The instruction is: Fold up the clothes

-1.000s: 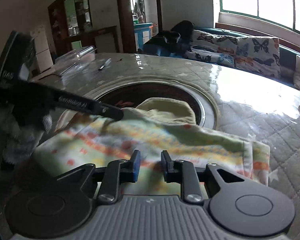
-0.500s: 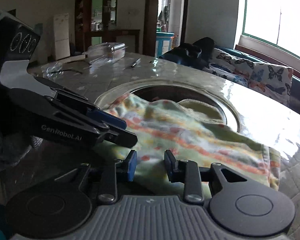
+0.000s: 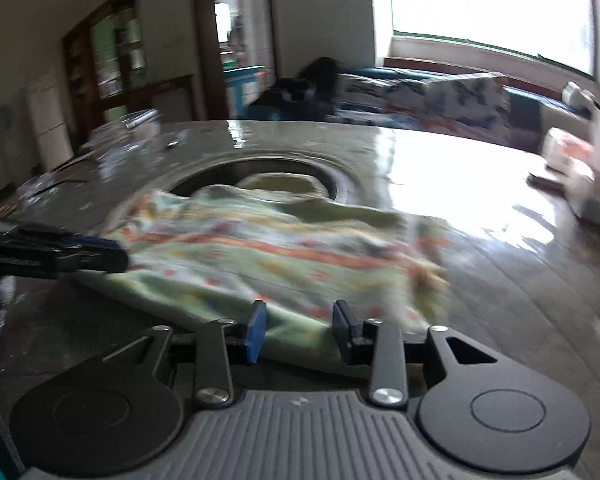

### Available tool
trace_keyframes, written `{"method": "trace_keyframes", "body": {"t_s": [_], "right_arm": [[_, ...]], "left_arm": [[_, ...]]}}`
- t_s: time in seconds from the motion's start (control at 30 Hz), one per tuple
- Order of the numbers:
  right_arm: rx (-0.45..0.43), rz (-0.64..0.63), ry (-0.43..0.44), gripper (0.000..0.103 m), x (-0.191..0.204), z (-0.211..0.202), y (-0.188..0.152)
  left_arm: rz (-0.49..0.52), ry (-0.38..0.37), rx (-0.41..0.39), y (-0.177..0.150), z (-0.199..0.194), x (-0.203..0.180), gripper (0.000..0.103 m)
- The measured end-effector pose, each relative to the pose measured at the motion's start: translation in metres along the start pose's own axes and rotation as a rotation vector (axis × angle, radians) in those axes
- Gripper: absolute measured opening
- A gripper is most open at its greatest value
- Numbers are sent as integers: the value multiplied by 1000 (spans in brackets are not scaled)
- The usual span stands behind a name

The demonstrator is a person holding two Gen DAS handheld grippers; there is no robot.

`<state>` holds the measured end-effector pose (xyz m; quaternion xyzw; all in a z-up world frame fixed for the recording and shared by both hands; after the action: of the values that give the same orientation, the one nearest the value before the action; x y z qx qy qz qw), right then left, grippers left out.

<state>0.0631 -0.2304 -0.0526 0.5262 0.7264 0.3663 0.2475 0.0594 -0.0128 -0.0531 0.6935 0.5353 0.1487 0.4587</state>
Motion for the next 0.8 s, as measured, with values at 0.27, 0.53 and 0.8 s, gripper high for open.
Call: {"method": "trace_keyframes", "body": {"t_s": [0.27,0.53,0.8], "right_arm": [[-30,17,-25,36,-14,-4,18],[11,57,-28,37,-24,38,24],[-25,35,-50,37,-29,46,52]], "left_arm": [[-38,24,-3,2,-8,14,36],[-92,54,7,10,-8,30,36],[-66,58,-11,42,13,35,36]]}}
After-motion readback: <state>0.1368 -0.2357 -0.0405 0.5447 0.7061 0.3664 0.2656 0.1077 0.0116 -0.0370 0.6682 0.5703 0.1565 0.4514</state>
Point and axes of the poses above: each gripper's, at about its wrist camera, not at the fingertips, and z roughly the way its jaws point, x to its left, y to its top, the point moved 8 cm from there along z, roughly the way its jaws point, and after that the axes turned 6 degrees about -y, right-handed, at the moved point
